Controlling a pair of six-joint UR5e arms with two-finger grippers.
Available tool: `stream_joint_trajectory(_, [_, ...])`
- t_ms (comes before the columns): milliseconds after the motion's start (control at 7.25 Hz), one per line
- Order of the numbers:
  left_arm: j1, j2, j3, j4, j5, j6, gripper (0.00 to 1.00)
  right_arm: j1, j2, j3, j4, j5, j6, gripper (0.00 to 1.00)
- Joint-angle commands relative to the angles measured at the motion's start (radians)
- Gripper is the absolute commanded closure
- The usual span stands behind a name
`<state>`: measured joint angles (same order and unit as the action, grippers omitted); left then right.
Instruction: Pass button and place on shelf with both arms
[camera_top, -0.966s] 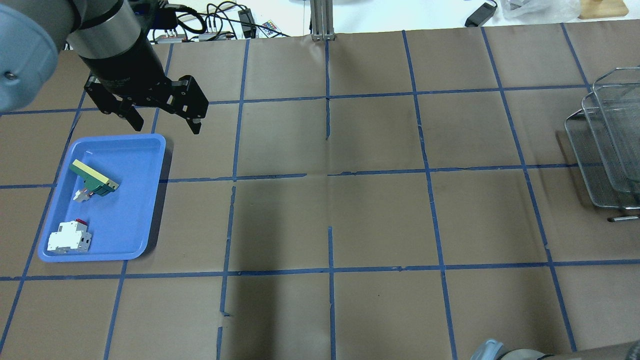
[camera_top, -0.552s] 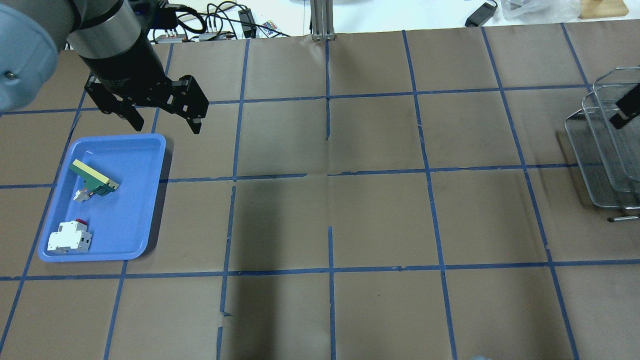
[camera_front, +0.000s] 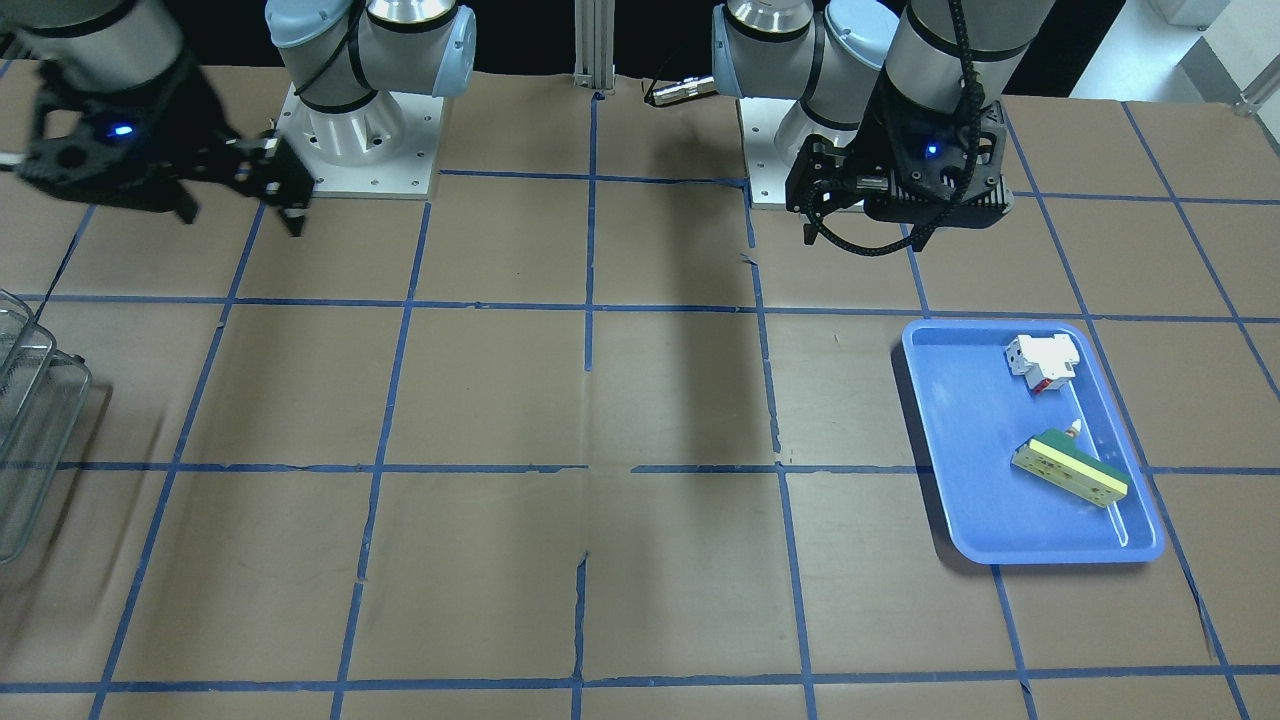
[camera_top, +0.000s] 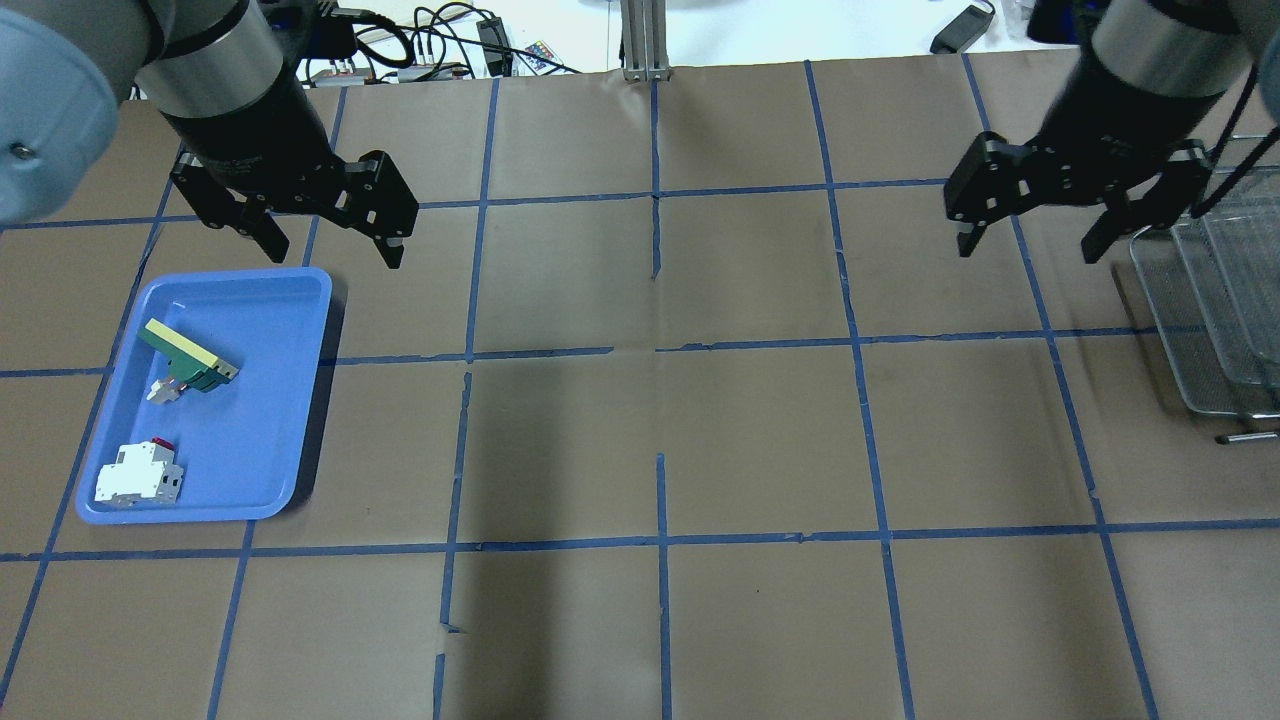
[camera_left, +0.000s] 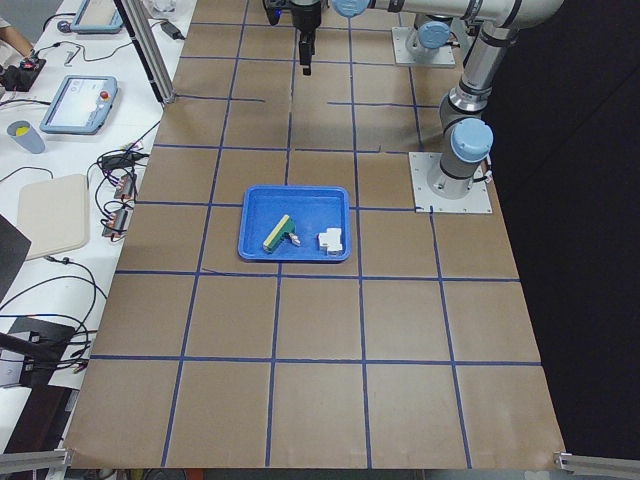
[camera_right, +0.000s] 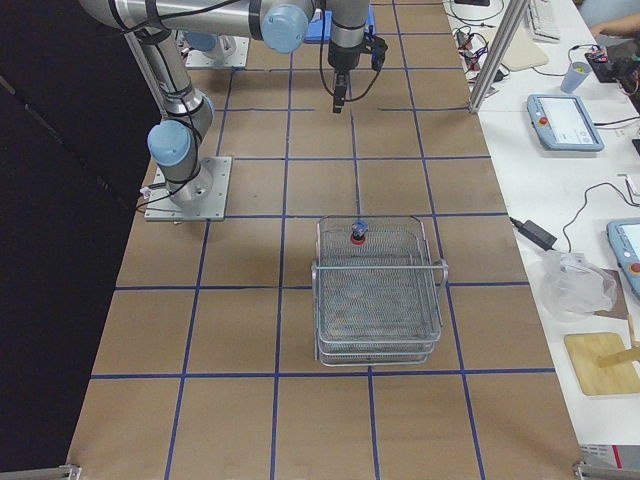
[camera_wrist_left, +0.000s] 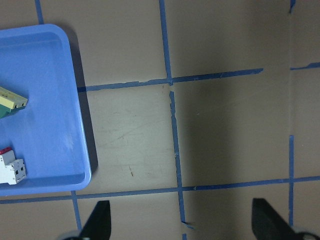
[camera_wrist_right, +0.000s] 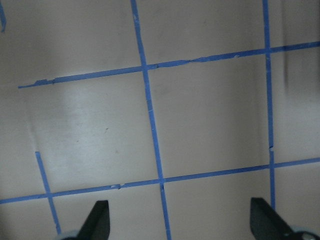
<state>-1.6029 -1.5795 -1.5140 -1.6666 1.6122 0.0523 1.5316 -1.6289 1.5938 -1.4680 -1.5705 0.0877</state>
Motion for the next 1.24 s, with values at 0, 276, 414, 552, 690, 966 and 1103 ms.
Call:
stream_joint_trajectory(0, [0.0, -0.001, 0.0, 0.001, 0.0, 0.0, 0.0, 0.113, -0.003, 0.002, 0.023, 0.006, 0.08, 0.0])
stream_joint_trajectory(276, [0.0, -0.001, 0.0, -0.001, 0.0, 0.0, 0.0, 0.099, -0.041, 0.036, 0.032, 0.018, 0.072, 0.0])
stream_joint_trajectory(414, [0.0, -0.004, 0.0, 0.001, -0.003, -0.009, 0.0, 0.096, -0.067, 0.079, 0.022, 0.017, 0.076, 0.0])
stream_joint_trajectory(552, [0.001, -0.005, 0.0, 0.001, -0.011, -0.02, 0.0, 0.076, -0.087, 0.109, 0.014, 0.006, 0.073, 0.0])
stream_joint_trajectory(690, [0.003, -0.008, 0.001, 0.001, -0.012, -0.081, 0.0, 0.027, -0.091, 0.11, 0.029, 0.012, 0.073, 0.0])
stream_joint_trajectory(966, [0.003, -0.013, 0.0, 0.025, -0.011, -0.077, 0.0, 0.021, -0.103, 0.11, 0.034, 0.006, 0.081, 0.0])
stream_joint_trajectory(1103, [0.003, -0.013, 0.0, 0.025, -0.011, -0.074, 0.0, 0.022, -0.117, 0.11, 0.034, 0.001, 0.081, 0.0])
